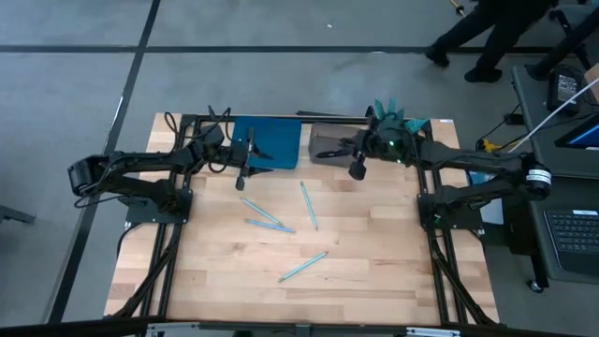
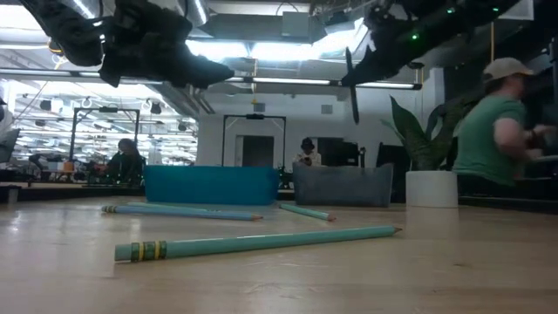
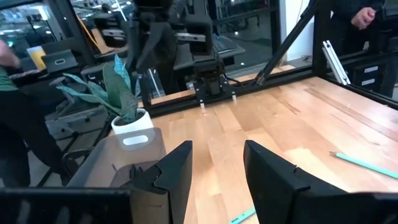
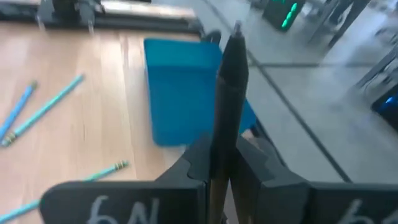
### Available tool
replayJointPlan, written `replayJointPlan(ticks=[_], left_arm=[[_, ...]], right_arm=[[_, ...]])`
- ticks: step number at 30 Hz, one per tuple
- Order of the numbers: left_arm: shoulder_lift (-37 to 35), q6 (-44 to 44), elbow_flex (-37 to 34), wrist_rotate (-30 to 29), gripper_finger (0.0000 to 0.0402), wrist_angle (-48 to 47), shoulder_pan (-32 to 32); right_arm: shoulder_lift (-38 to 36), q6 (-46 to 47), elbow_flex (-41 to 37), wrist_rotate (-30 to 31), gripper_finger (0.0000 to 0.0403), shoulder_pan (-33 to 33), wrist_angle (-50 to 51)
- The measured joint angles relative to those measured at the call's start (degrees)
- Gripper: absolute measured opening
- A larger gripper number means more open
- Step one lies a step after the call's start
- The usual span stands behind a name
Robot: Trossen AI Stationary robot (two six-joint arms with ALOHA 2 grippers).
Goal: Sort pens & pencils
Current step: Put the black pen into the black bin
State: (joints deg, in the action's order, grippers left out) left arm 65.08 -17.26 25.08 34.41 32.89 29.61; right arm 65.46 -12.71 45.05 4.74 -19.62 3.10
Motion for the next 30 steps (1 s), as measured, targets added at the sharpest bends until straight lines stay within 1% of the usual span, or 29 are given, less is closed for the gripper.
replayJointPlan(ticks=[4,8,14,22,27,30], left_arm=[[0.02,0.03,0.00,0.00,0.0137,-1.01,0.00],[0.02,0.04,0.00,-0.05,0.0137,-1.38,-0.33],[0.04,0.09,0.00,-0.59,0.0137,-1.49,-0.94],[0.04,0.13,0.00,-0.68,0.0137,-1.76,-0.94],[0.05,0.13,0.00,-0.89,0.0137,-4.24,-0.91],[0.07,0.13,0.02,-2.29,0.0137,-5.20,-0.92]], right_arm=[[4.79,-1.41,4.54,-2.08,0.0035,-3.07,6.53],[10.09,-2.94,8.63,-4.57,0.0035,-5.76,10.43],[17.94,-5.74,15.76,-6.18,0.0035,-8.97,18.67],[28.35,-8.66,24.87,-7.81,0.0035,-11.63,27.03],[32.91,-9.49,28.86,-8.97,0.0035,-12.83,32.17],[34.76,-9.53,30.01,-9.41,0.0035,-13.48,35.64]])
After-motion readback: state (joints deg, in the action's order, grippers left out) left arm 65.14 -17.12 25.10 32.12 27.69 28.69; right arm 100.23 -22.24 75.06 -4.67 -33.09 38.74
